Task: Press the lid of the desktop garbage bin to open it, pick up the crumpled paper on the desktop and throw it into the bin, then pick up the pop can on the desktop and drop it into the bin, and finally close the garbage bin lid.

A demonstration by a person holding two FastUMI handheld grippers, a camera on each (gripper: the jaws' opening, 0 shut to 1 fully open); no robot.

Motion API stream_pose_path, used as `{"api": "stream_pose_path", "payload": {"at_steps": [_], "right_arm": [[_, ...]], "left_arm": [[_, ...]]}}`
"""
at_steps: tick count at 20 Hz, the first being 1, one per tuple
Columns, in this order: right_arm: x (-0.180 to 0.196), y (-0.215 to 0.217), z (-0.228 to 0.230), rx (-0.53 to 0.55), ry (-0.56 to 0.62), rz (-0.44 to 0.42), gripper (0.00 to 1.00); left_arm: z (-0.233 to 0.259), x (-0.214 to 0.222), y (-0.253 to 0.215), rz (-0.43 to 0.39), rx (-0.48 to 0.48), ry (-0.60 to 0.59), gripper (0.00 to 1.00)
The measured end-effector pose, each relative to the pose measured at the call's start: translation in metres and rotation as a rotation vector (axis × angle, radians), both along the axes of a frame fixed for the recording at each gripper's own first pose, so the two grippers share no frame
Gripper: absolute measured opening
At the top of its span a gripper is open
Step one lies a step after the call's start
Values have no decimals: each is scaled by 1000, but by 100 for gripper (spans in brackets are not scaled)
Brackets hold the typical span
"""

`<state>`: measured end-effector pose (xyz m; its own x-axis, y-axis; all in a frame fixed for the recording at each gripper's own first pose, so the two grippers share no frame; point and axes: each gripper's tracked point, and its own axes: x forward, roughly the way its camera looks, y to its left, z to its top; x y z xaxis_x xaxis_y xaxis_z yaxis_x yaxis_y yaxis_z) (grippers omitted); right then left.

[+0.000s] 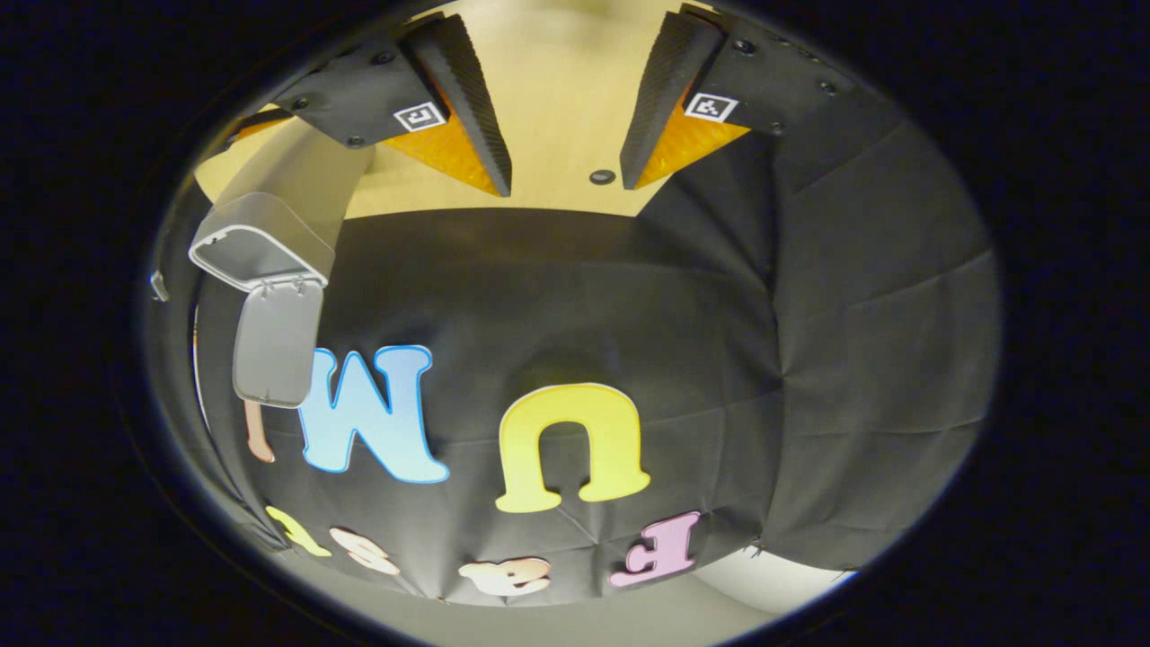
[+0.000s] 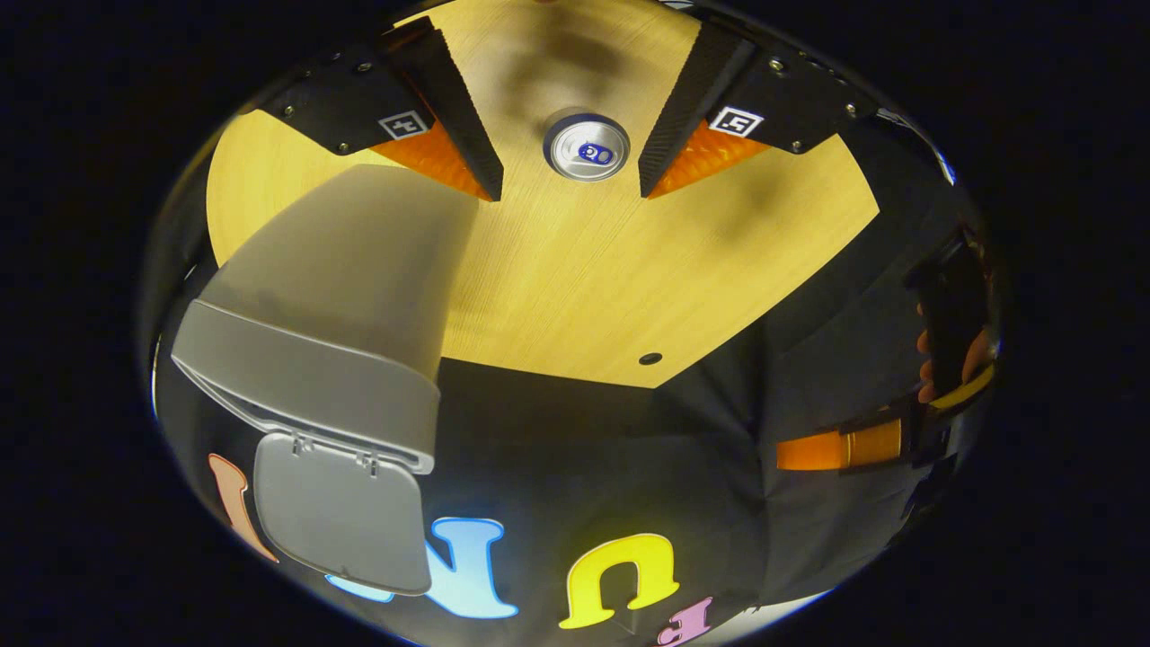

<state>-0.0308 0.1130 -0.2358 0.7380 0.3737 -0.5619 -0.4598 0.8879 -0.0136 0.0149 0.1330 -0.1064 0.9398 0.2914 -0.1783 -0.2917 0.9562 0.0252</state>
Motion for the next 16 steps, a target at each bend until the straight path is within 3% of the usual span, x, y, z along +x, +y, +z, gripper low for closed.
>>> {"api": "stream_pose_path", "payload": {"at_steps": [5, 8, 9, 16], "right_arm": [[-1, 5, -23, -60, 44, 29, 97], [2, 6, -39, -80, 69, 31, 94], [3, 6, -42, -86, 75, 30, 98], [9, 8, -60, -112, 111, 27, 98]], "left_arm": [[-5, -17, 23, 53, 1, 18, 82], [-9, -25, 34, 79, -2, 28, 82], [-10, -27, 37, 88, -3, 31, 82], [-14, -38, 53, 122, 1, 41, 82]]}}
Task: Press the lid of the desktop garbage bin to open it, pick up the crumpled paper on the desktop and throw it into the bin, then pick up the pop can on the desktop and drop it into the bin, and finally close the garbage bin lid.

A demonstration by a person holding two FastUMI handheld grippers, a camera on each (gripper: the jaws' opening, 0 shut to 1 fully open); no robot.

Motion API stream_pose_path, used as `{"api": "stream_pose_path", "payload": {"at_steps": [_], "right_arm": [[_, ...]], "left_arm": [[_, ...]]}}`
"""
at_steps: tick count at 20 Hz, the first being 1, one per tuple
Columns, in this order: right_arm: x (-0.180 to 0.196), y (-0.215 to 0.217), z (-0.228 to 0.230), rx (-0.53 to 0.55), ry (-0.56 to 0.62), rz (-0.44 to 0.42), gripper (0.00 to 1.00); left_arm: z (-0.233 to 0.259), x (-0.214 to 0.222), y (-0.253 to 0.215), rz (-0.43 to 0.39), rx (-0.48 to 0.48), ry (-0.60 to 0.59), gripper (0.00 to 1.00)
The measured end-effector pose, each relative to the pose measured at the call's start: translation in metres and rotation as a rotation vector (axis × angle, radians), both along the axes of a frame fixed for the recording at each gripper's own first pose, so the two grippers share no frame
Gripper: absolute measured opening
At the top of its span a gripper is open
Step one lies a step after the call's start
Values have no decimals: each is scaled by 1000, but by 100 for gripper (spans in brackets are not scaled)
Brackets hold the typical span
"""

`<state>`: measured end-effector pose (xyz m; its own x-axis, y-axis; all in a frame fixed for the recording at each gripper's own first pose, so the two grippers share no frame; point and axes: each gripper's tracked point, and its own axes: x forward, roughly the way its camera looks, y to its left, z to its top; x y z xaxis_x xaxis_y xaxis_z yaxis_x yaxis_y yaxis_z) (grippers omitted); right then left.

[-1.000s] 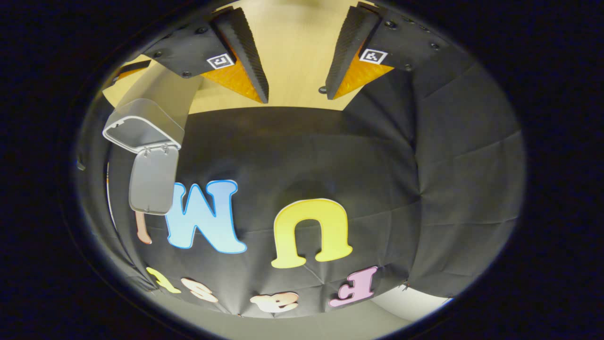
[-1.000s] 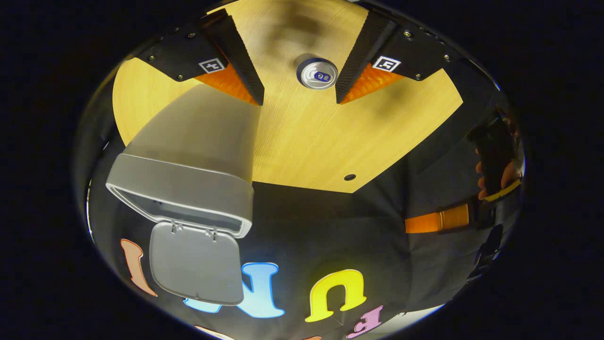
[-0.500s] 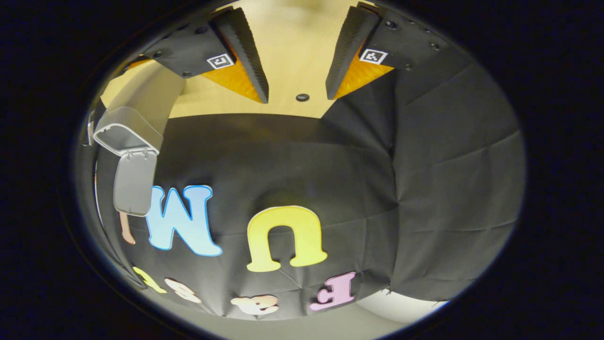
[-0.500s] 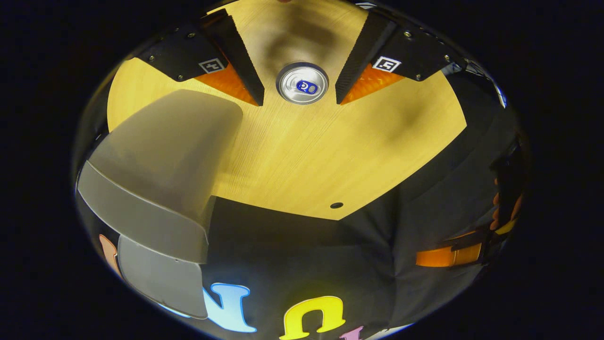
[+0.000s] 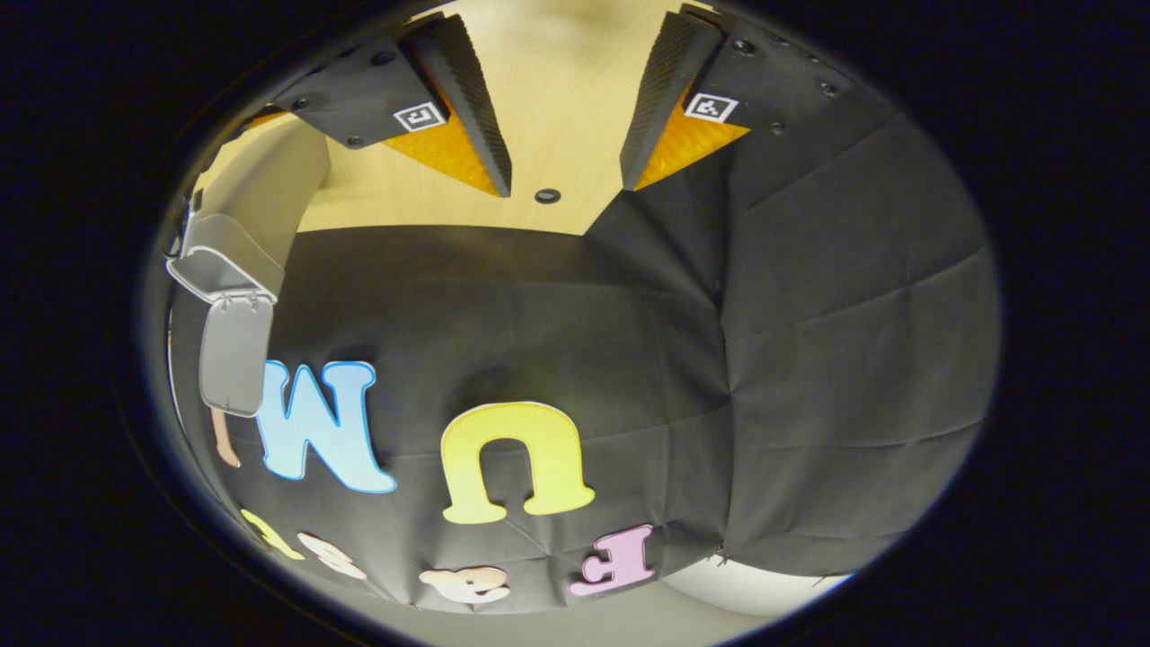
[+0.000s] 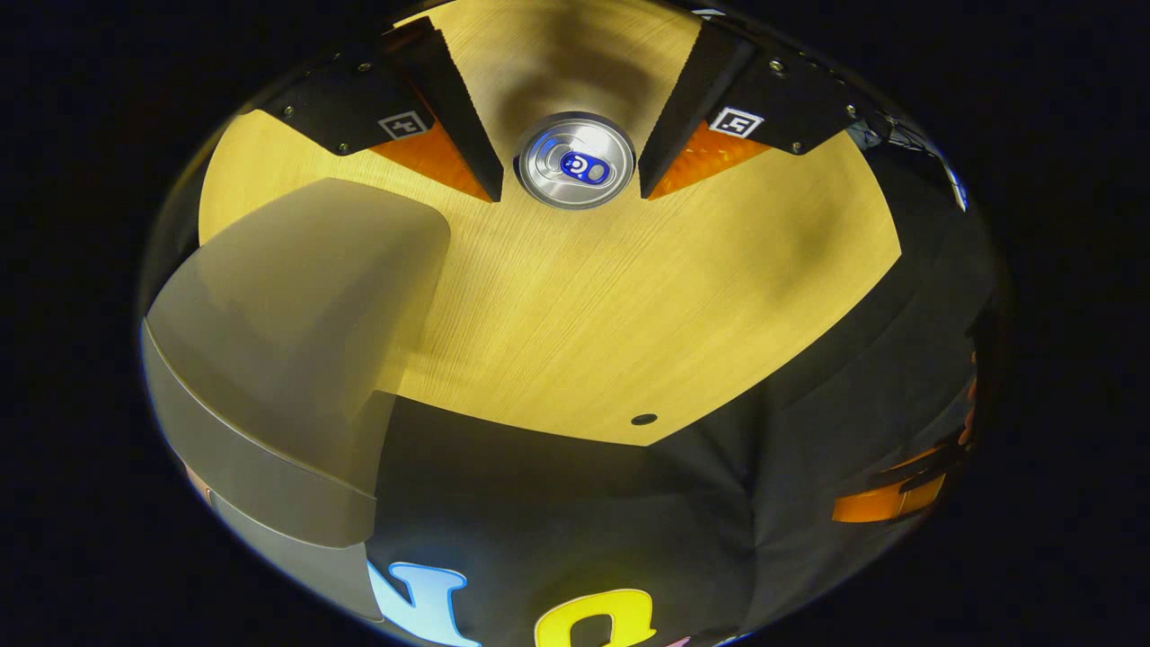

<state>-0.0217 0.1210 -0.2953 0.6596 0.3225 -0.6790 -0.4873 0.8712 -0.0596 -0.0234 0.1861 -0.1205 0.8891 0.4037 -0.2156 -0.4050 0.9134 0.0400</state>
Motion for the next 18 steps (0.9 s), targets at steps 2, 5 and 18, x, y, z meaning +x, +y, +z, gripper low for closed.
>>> {"api": "stream_pose_path", "payload": {"at_steps": [2, 5, 18], "right_arm": [[0, -2, -6, -15, 14, -12, 98], [1, -3, -5, -20, 19, -18, 85], [32, 18, 106, 113, -201, -43, 84]], "left_arm": [[0, -1, 2, 3, -3, 2, 81], [-3, -2, 5, 7, -9, 4, 81], [-7, 16, -17, -56, -41, -1, 89]]}}
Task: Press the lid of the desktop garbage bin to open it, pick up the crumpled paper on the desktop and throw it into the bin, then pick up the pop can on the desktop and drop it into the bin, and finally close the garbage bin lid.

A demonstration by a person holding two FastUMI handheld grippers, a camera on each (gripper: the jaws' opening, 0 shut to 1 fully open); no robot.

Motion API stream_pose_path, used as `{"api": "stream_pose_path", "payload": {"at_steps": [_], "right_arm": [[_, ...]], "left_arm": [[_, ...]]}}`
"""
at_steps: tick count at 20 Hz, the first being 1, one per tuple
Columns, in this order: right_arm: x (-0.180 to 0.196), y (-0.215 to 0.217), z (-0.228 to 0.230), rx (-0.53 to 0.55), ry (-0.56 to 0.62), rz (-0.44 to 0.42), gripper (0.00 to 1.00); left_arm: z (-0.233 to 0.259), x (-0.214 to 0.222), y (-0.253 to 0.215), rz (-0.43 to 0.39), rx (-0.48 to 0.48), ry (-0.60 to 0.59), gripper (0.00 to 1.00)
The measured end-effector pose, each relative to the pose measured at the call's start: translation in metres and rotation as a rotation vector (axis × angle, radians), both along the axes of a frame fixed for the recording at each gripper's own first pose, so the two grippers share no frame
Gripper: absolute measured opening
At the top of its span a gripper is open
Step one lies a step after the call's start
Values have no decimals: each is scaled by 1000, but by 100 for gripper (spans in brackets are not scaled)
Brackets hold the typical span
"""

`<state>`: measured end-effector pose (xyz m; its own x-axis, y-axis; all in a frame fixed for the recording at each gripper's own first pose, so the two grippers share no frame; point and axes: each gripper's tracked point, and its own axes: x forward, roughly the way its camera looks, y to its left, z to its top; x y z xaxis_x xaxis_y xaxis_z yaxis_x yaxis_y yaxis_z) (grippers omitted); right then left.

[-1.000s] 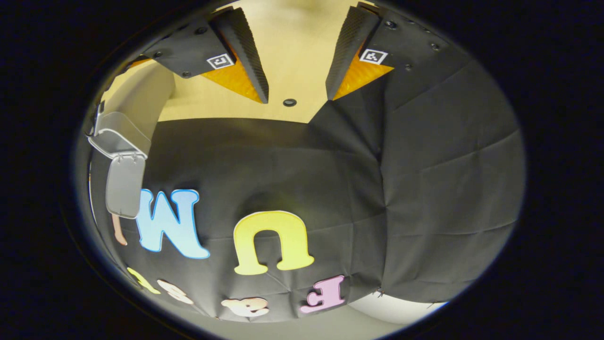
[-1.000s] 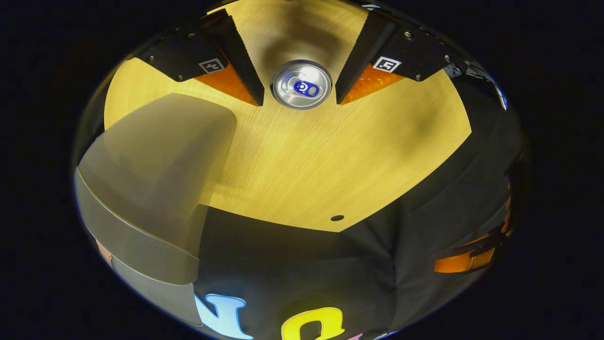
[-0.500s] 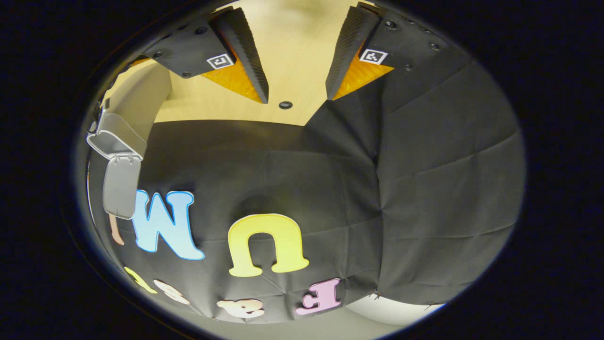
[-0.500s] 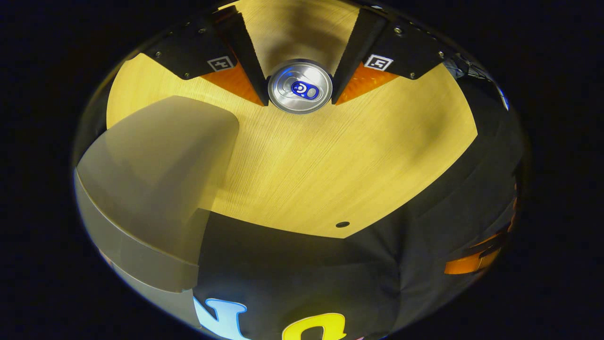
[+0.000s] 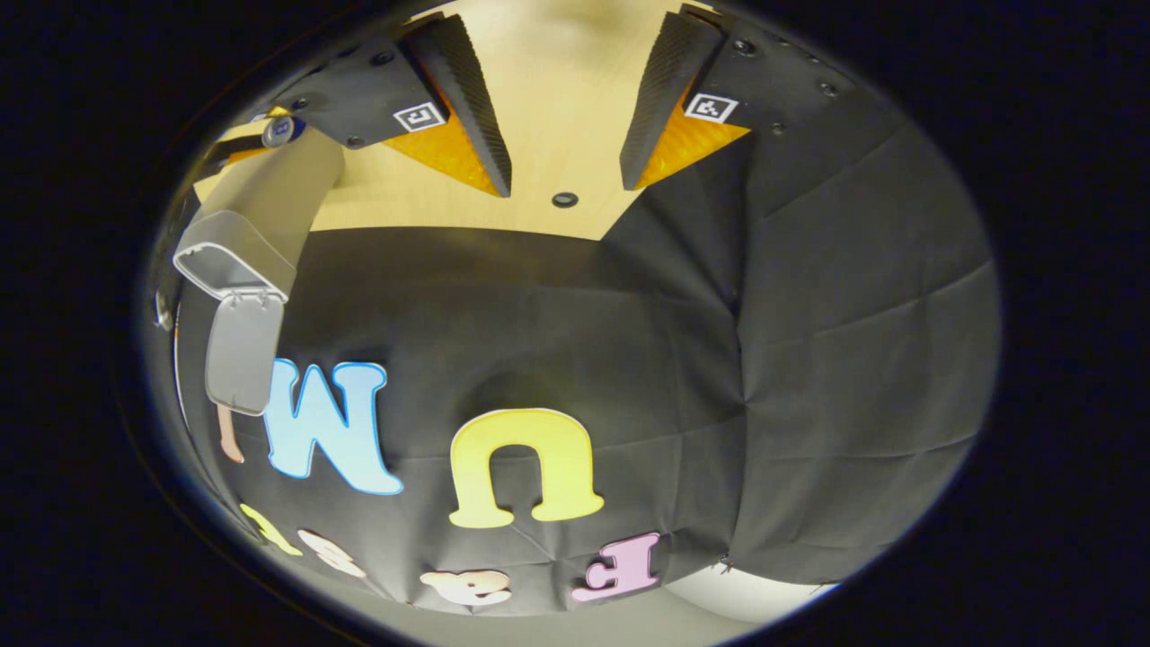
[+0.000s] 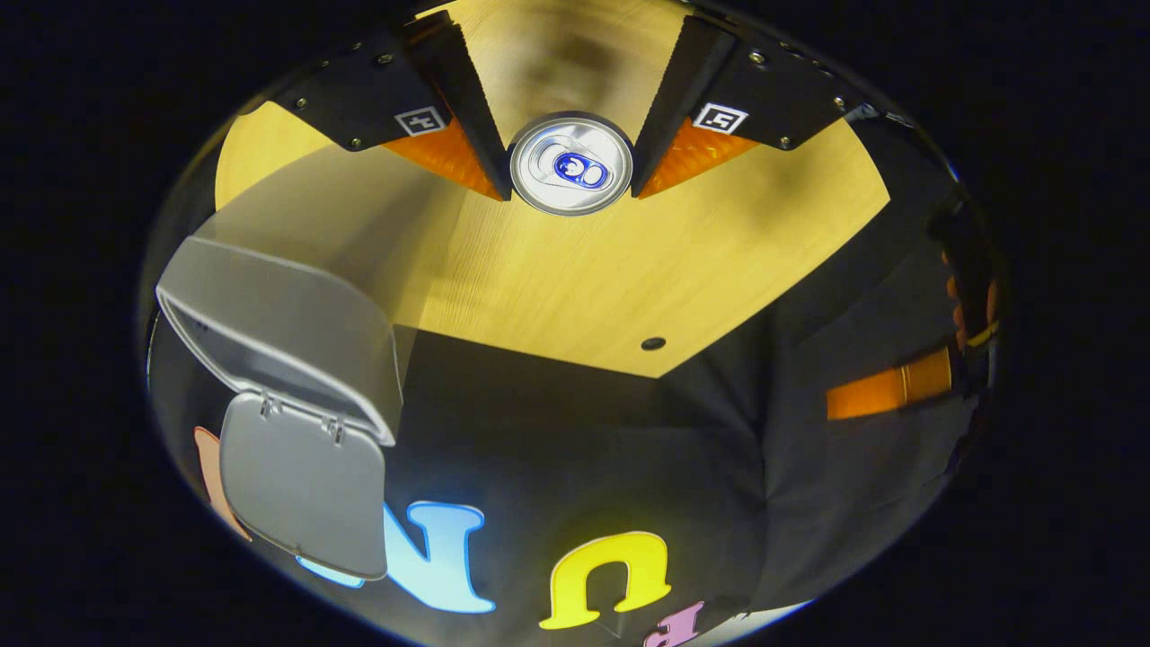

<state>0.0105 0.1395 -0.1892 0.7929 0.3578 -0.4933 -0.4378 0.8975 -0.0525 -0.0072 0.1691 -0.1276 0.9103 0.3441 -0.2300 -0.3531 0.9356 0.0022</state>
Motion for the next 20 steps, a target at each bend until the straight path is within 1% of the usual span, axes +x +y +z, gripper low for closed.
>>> {"api": "stream_pose_path", "payload": {"at_steps": [1, 2, 9, 12, 13, 14, 20], "right_arm": [[2, 3, 13, 13, -24, -1, 84], [7, 5, 27, 30, -52, -1, 84], [28, 18, 124, 146, -233, -6, 84], [36, 16, 156, 180, -304, -17, 84], [37, 13, 168, 191, -324, -23, 84], [37, 10, 177, 202, -343, -31, 84], [50, -20, 217, 241, -440, -107, 84]], "left_arm": [[0, 3, -2, -6, -1, -1, 74], [0, 4, -4, -10, -2, -2, 81], [0, 7, -11, -22, -11, 0, 82], [-2, 6, -9, -17, -14, 3, 82], [-2, 6, -7, -16, -17, 4, 82], [-2, 6, -7, -13, -19, 5, 89], [-7, 7, -6, -13, -25, 14, 89]]}}
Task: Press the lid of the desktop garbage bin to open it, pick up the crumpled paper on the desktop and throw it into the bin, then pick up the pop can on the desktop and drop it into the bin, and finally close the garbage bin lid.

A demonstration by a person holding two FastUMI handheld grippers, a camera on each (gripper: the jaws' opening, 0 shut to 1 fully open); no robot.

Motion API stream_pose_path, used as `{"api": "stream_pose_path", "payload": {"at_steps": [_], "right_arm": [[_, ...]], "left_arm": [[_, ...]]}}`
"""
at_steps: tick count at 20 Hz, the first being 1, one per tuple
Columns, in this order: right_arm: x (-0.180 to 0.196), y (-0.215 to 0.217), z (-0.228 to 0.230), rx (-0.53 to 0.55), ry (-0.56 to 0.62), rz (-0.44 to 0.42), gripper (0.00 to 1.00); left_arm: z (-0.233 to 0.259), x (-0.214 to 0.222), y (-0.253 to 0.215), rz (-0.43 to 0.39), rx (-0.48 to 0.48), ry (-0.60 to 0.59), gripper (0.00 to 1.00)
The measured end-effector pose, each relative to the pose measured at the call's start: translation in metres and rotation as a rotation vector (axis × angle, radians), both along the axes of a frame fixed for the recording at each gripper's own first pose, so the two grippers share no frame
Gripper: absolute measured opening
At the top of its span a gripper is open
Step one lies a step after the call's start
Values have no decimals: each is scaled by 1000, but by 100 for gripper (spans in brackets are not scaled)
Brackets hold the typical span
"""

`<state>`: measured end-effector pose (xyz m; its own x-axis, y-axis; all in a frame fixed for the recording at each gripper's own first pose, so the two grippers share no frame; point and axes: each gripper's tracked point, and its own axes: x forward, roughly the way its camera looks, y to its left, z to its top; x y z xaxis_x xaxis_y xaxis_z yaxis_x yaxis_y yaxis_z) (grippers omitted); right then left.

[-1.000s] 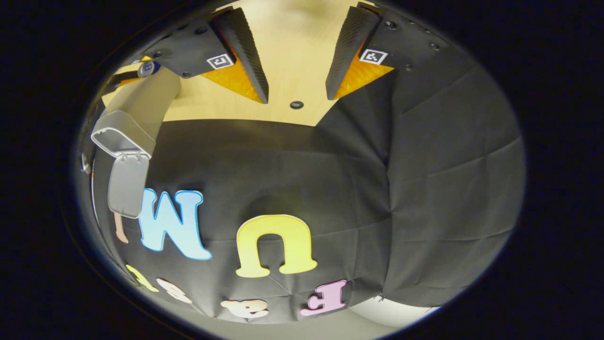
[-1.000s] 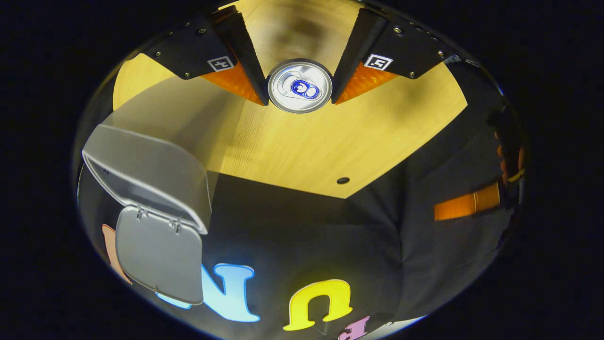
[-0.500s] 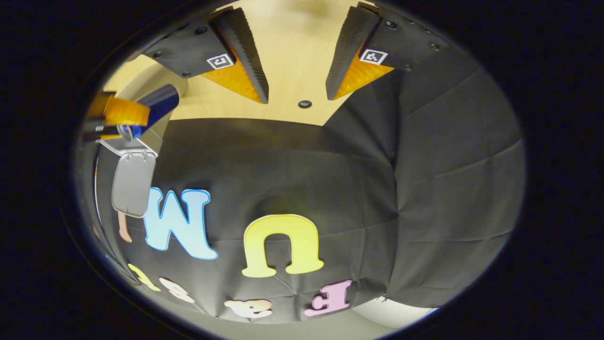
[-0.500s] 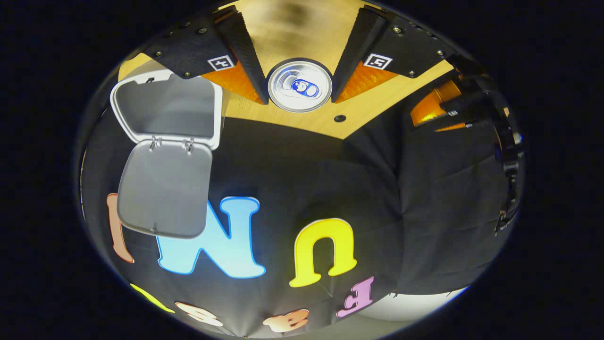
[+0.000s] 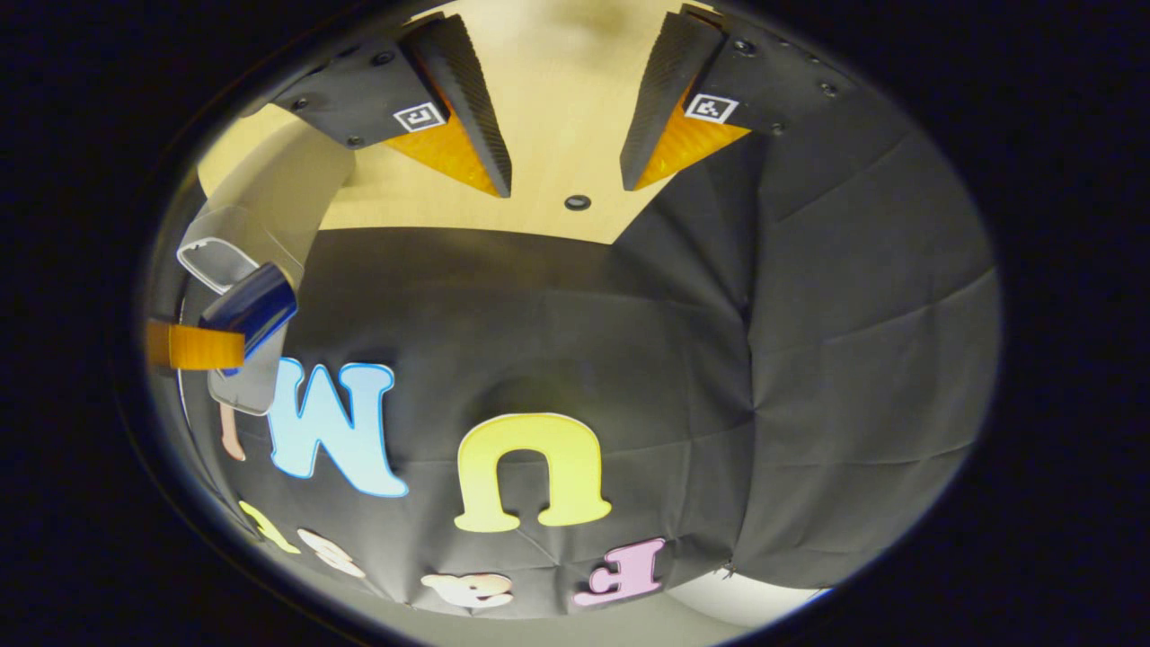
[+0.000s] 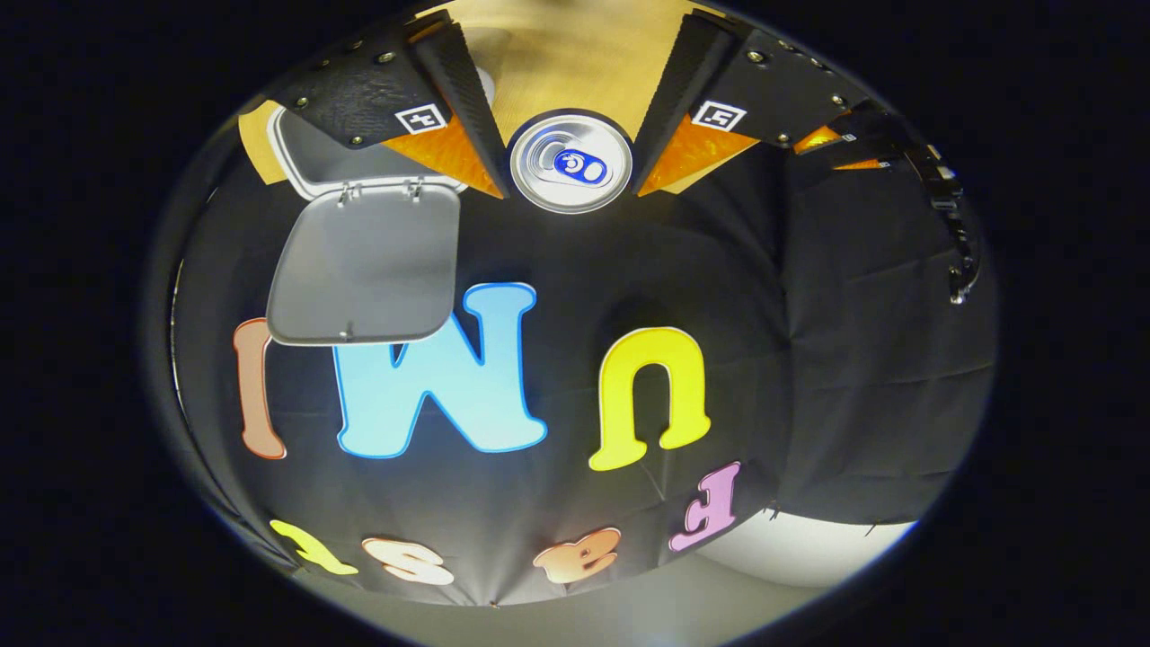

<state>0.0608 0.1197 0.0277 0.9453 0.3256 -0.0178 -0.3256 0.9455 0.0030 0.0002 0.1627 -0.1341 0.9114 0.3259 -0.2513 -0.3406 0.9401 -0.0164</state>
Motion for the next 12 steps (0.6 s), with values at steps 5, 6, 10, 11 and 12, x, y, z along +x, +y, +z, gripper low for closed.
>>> {"api": "stream_pose_path", "payload": {"at_steps": [5, 6, 10, 11, 12], "right_arm": [[10, -39, 24, 39, -57, -93, 84], [12, -48, 27, 38, -64, -115, 84], [19, -80, 25, 31, -66, -189, 84], [20, -86, 23, 27, -65, -203, 84], [22, -91, 20, 23, -62, -216, 84]], "left_arm": [[-1, 1, -2, -4, -16, 8, 82], [-3, 2, -3, -4, -20, 12, 82], [-6, 2, -5, -1, -28, 17, 82], [-5, 2, -4, 1, -28, 17, 82], [-6, 2, -4, 2, -28, 19, 82]]}}
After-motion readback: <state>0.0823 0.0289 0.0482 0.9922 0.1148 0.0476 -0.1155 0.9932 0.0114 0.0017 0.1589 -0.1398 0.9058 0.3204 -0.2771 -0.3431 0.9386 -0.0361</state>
